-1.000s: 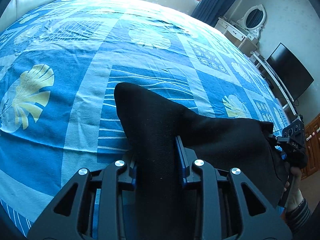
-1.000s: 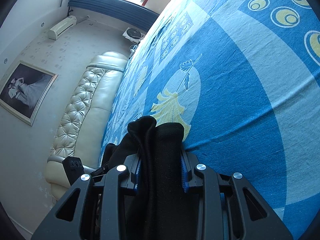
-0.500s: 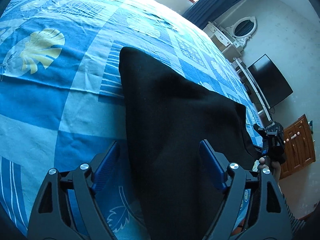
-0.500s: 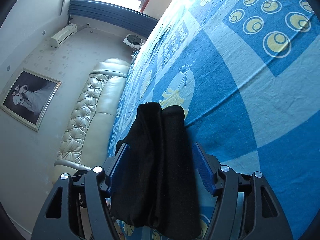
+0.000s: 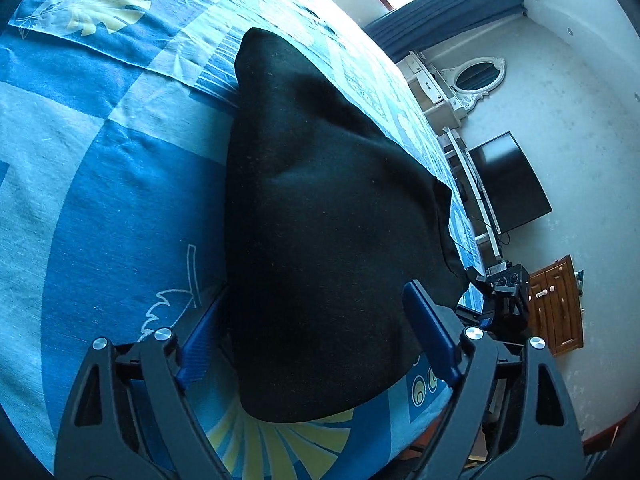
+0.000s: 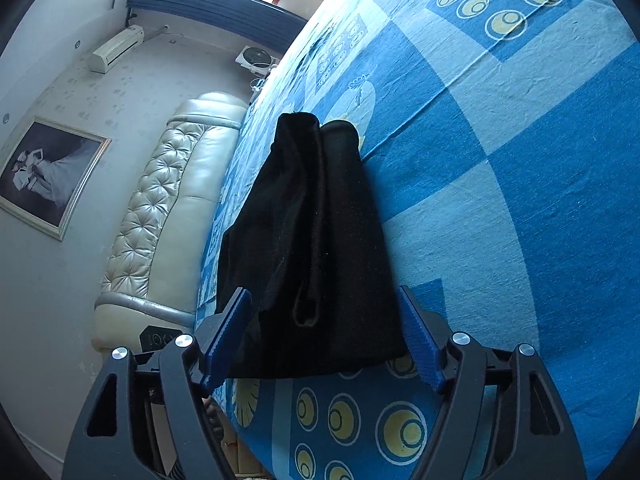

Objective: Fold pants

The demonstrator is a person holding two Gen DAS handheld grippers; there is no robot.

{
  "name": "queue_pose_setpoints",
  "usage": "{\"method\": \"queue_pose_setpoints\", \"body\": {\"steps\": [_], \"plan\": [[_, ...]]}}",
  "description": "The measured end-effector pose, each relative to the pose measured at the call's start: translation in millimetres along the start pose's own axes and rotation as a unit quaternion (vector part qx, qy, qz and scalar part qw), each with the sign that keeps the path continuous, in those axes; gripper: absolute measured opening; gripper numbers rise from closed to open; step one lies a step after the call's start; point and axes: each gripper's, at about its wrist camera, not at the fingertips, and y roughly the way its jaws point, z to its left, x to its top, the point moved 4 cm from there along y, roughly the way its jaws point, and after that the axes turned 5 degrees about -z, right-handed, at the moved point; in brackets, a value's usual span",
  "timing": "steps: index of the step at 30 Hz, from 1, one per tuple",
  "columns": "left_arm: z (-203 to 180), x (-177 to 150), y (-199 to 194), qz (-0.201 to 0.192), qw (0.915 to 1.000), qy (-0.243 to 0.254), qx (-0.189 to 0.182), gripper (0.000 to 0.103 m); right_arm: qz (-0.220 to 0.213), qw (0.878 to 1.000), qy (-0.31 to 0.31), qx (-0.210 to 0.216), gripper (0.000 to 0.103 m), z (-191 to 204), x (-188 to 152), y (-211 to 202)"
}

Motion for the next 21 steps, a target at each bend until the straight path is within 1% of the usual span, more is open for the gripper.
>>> {"method": "queue_pose_setpoints", "body": {"steps": [1,2,3,4,5,6,7,10,14,17,21], "plan": [[-1,-1,2,-0.002,1.0000,0.005,0.003,0.085,0.006,1.000,-0.010,-0.004,0.074,3,-2,3],[-3,-2,4,-0.004,0.9999,0.009,0.007,0.083,0.009,1.000,-0.020,-0.014,0.073,6,-3,5],[-3,-2,5,-0.006,0.9998,0.013,0.014,0.078,0.012,0.999,-0.028,-0.025,0.070,8,-4,7],[-4,-3,7,-0.006,0.9997,0.016,0.020,0.067,0.018,0.999,-0.032,-0.033,0.056,8,-6,9],[-4,-2,10,-0.007,0.9995,0.015,0.027,0.061,0.024,0.999,-0.030,-0.032,0.052,7,-6,11],[-6,-4,9,-0.009,0.9994,0.014,0.029,0.057,0.026,0.999,-0.028,-0.026,0.043,6,-6,10],[-8,-4,10,-0.010,0.9992,0.017,0.036,0.052,0.026,0.999,-0.025,-0.020,0.040,5,-6,9],[-14,-8,9,-0.015,0.9977,0.037,0.055,0.044,0.025,1.000,0.004,-0.004,0.037,-2,-6,6],[-21,-5,2,-0.017,0.9963,0.041,0.073,0.033,0.016,1.000,0.011,0.008,0.034,1,-8,-3],[-26,-5,-2,-0.018,0.9949,0.051,0.086,0.032,0.015,0.999,0.027,0.019,0.034,0,-12,-7],[-32,-8,-3,-0.022,0.9916,0.070,0.106,0.032,0.018,0.999,0.029,0.015,0.033,-1,-22,-14]]}}
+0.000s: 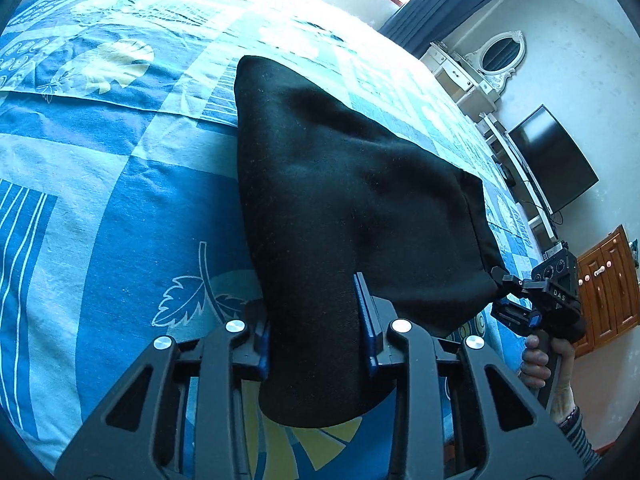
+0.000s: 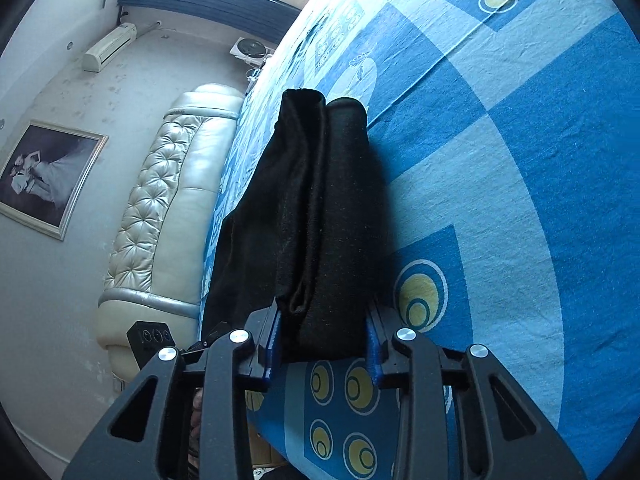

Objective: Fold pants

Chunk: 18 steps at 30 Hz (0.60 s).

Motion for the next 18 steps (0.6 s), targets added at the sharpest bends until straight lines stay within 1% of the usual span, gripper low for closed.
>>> {"method": "queue_pose_setpoints", "body": {"steps": [6,18], "plan": [[-4,-5,-3,0.005,1.0000,0.003,0.004,0.032,0.005,1.000,0.003,0.000,0.033,-3,-11,-10],[4,-14,-6,0.011,0.9999,-0.008,0.001,0.032,0.011,1.000,0.005,-0.002,0.033,-4,-30,-22]]}}
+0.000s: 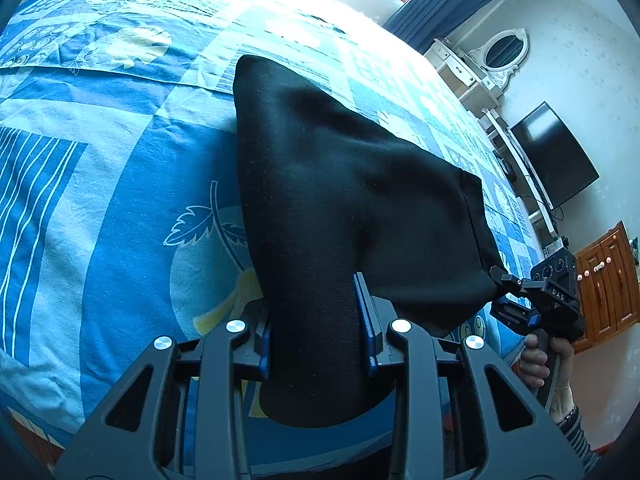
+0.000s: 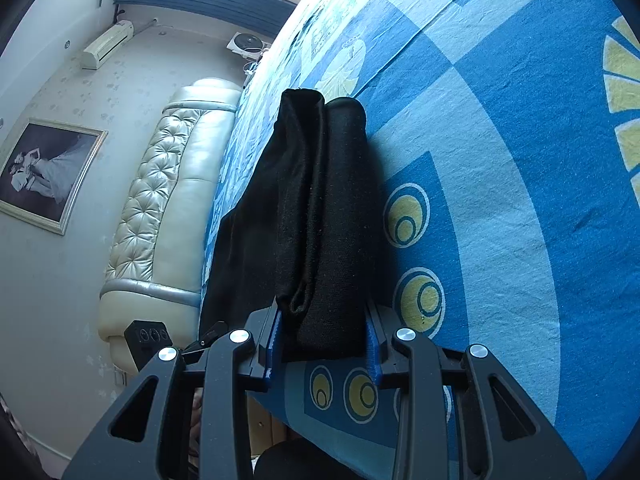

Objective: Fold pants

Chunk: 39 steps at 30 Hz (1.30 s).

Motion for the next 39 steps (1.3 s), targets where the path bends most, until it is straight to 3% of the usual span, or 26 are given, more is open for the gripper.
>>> {"method": "queue_pose_setpoints", "body": {"steps": [21,24,26,28,34,39], "plan": [[10,-10,1,-0.004,1.0000,0.000,-0.006,0.036,0.003,1.000,0.019,0.021,0.034,-17,-2,3],[9,-11,2,-0.008,0.9999,0.012,-0.001,0.045,0.000,0.999,0.027,0.035,0.036,-21,-3,2],[8,-11,0,-0.017,0.9994,0.023,0.020,0.062,-0.004,0.998,0.035,0.045,0.038,-23,-3,1],[7,-12,-2,-0.028,0.9982,0.035,0.040,0.068,-0.009,0.998,0.041,0.054,0.043,-22,-4,-2],[2,-14,-7,-0.045,0.9928,0.056,0.095,0.081,-0.018,0.997,0.049,0.056,0.051,-22,-8,-11],[-4,-18,-13,-0.051,0.9883,0.055,0.133,0.083,-0.016,0.997,0.054,0.049,0.059,-20,-16,-23]]}}
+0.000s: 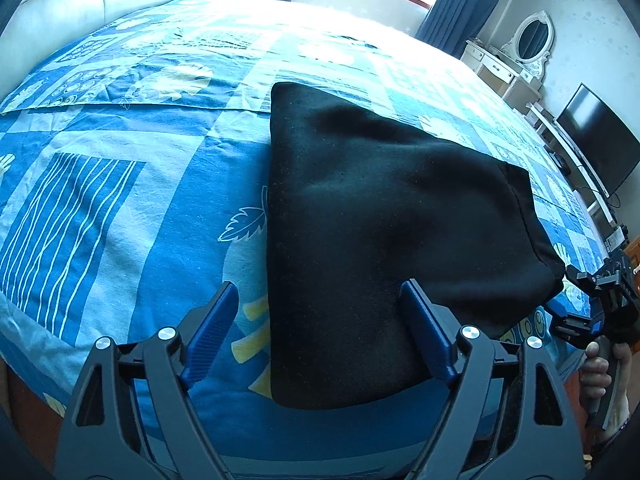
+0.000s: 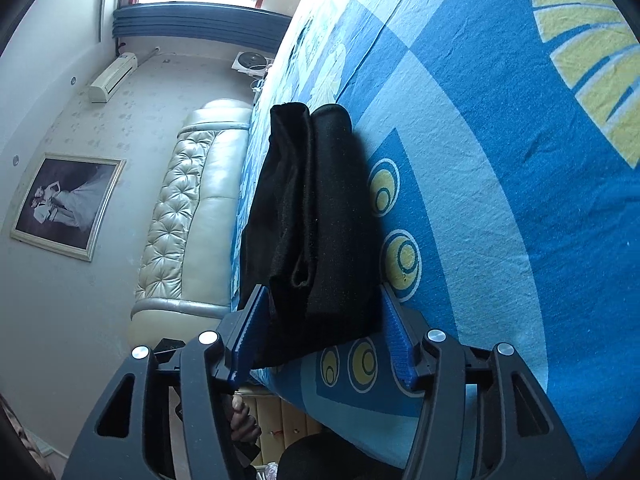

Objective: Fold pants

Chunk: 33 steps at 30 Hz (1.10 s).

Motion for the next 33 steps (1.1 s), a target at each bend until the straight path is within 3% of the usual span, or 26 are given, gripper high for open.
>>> {"method": "queue_pose_setpoints", "body": {"steps": [4,8,12,20,25,31,33], "plan": [[-9,-4,-9,-0.006,0.9993,0.007,0.036,0.084,0.012,0.999,-0.018,-0.037,0.066,5,-7,-9],[-17,-8,-23,-0.016,0.9965,0.021,0.079,0.084,-0.006,0.988,-0.089,-0.129,0.070,17,-18,-23],[-27,-18,-46,-0.031,0.9940,0.028,0.101,0.086,-0.038,0.958,-0.179,-0.222,0.070,32,-33,-41],[-56,-35,-92,-0.091,0.9852,0.078,0.122,0.101,-0.103,0.891,-0.309,-0.317,0.073,63,-50,-60],[-61,-40,-110,-0.135,0.9810,0.076,0.117,0.101,-0.105,0.893,-0.315,-0.304,0.074,74,-57,-57],[-43,-45,-90,-0.070,0.9941,0.009,0.082,0.101,-0.089,0.896,-0.309,-0.306,0.074,69,-67,-50],[-36,-46,-86,-0.060,0.9939,-0.001,0.093,0.101,-0.083,0.898,-0.304,-0.306,0.074,66,-69,-48]]}}
